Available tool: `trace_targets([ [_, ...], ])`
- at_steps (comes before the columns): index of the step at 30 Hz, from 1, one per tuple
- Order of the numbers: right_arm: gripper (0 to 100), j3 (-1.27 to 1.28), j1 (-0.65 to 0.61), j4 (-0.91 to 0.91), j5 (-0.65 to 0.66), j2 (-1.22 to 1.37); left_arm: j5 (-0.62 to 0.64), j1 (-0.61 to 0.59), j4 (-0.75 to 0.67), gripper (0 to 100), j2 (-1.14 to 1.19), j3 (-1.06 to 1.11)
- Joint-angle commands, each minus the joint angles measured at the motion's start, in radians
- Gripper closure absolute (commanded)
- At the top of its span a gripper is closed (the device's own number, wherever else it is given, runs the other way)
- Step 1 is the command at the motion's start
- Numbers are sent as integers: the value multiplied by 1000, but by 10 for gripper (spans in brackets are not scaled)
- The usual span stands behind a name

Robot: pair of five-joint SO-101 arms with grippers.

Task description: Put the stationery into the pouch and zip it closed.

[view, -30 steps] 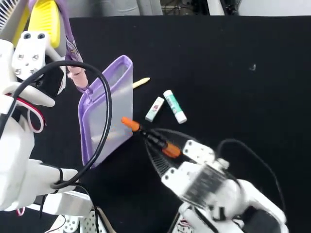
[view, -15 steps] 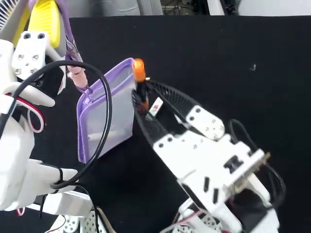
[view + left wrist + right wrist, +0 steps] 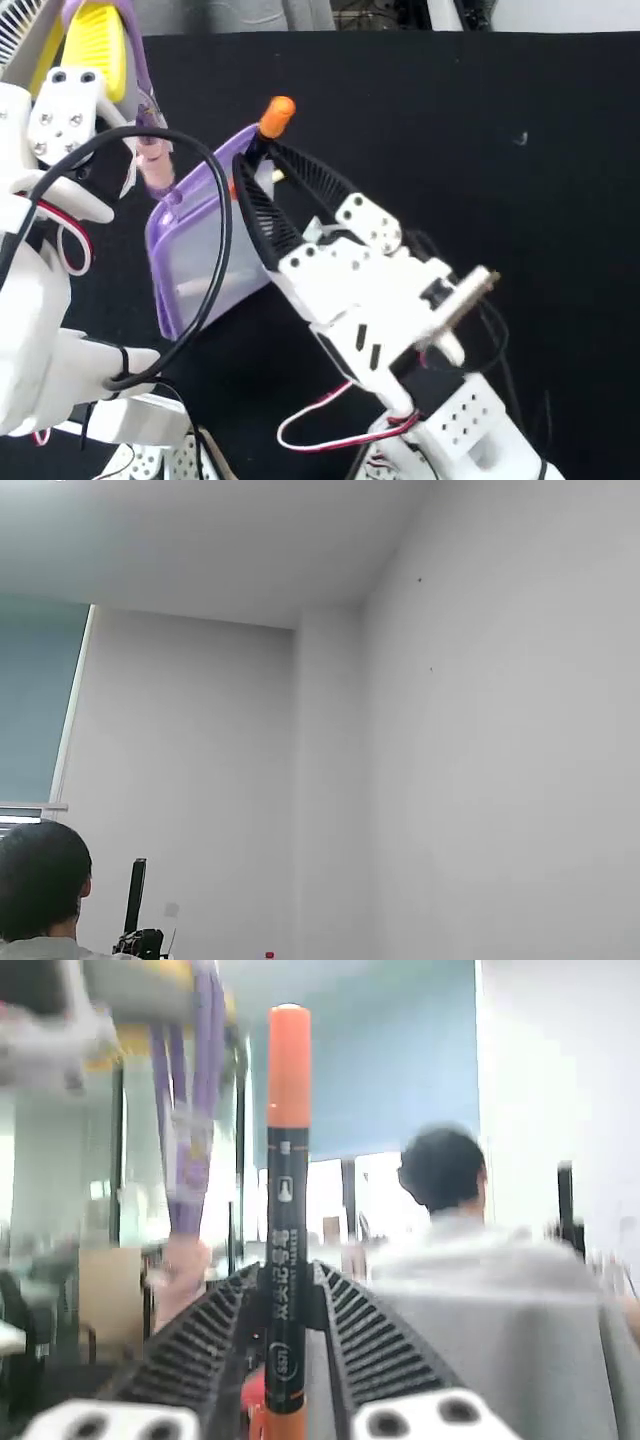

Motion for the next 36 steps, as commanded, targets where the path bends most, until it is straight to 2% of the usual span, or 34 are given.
trace_targets([
  [1, 988, -10, 14, -46, -8, 5, 11, -7, 0, 971, -12, -19],
  [8, 988, -8, 14, -66, -6, 33, 11, -1, -3, 971, -14, -21],
  [17, 988, -38, 49, -222, -6, 326, 11, -1, -3, 971, -12, -21],
  [24, 983, -33, 69, -222, -15, 447, 11, -2, -3, 971, -8, -21],
  [26, 926, -30, 66, -222, -17, 464, 11, -2, -3, 971, -5, -21],
  [29, 782, -28, 49, -218, -66, 473, 11, -2, -3, 971, -3, -21],
  [31, 713, -47, 44, -160, -64, 464, 11, -5, -3, 971, -3, -21],
  [36, 677, -214, 32, 160, 61, 367, 3, -10, -2, 971, -8, -21],
])
